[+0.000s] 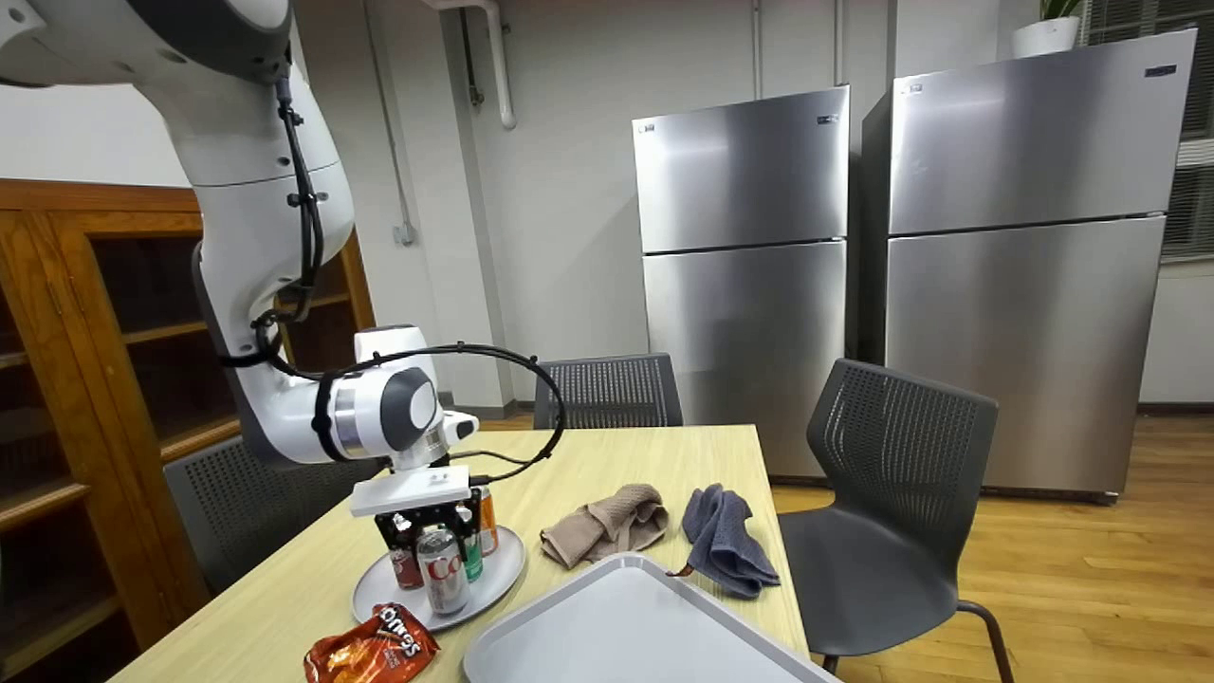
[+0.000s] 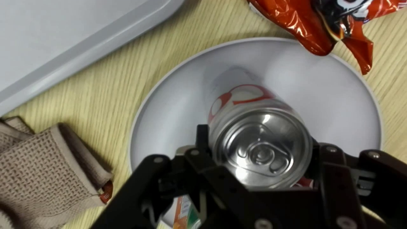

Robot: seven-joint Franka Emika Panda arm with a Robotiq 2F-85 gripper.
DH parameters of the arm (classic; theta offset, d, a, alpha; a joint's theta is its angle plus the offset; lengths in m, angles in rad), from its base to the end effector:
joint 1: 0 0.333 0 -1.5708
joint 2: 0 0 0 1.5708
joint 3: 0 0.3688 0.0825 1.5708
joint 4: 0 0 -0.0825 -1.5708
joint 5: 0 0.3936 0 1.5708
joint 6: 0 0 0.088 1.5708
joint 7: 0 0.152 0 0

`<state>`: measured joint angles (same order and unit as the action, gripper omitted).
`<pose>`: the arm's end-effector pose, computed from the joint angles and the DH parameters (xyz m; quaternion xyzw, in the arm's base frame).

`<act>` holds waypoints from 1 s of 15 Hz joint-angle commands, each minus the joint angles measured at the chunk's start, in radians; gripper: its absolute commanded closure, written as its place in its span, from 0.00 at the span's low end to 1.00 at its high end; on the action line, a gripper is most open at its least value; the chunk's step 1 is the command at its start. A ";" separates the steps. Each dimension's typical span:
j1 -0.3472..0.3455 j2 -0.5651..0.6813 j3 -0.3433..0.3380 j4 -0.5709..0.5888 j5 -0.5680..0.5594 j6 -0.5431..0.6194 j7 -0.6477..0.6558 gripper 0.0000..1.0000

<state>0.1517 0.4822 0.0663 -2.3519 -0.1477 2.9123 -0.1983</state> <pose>0.5263 0.1266 0.1273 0.9616 0.2713 0.0405 0.0040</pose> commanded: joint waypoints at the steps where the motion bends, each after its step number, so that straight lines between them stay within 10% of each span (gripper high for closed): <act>1: -0.039 -0.130 0.014 -0.092 -0.029 0.013 -0.024 0.62; 15: -0.268 -0.255 0.011 -0.179 0.082 0.015 -0.125 0.62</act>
<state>-0.0603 0.2653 0.0665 -2.4987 -0.1086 2.9183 -0.2734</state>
